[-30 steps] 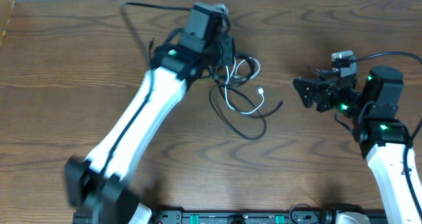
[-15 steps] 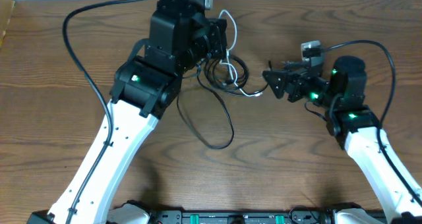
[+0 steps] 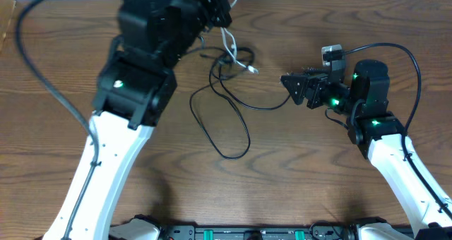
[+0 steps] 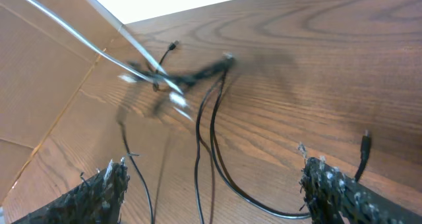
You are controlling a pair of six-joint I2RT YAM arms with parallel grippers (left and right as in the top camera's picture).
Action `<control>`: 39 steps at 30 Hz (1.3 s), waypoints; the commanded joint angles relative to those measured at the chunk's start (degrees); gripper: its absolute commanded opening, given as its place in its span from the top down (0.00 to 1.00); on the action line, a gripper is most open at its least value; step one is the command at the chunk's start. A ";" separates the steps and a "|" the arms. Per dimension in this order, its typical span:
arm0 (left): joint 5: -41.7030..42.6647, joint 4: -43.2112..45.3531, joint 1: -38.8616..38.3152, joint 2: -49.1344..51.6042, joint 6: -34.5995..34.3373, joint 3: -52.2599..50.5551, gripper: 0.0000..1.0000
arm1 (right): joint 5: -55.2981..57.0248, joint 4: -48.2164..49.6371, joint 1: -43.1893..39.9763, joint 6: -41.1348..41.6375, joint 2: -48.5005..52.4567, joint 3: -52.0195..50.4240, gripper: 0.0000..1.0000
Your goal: Untangle cables
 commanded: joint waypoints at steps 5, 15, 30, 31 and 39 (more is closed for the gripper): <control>2.93 -6.08 -3.10 -0.39 12.07 7.02 0.93 | -0.02 0.04 -0.20 -0.74 0.15 1.01 0.16; -4.59 -1.60 -3.43 0.20 14.64 9.35 0.93 | -1.57 0.96 0.74 -2.49 0.15 1.01 0.16; 6.03 -32.06 -4.24 7.41 13.27 9.22 0.93 | -15.02 5.68 0.79 -7.15 -1.38 4.81 0.17; 8.11 -33.97 -4.24 8.24 13.44 9.22 0.93 | -16.13 5.92 0.90 -8.11 -1.38 5.53 0.16; 20.28 -44.39 -4.20 9.90 19.08 9.22 0.93 | -19.30 11.30 1.42 -8.52 -1.25 6.05 0.18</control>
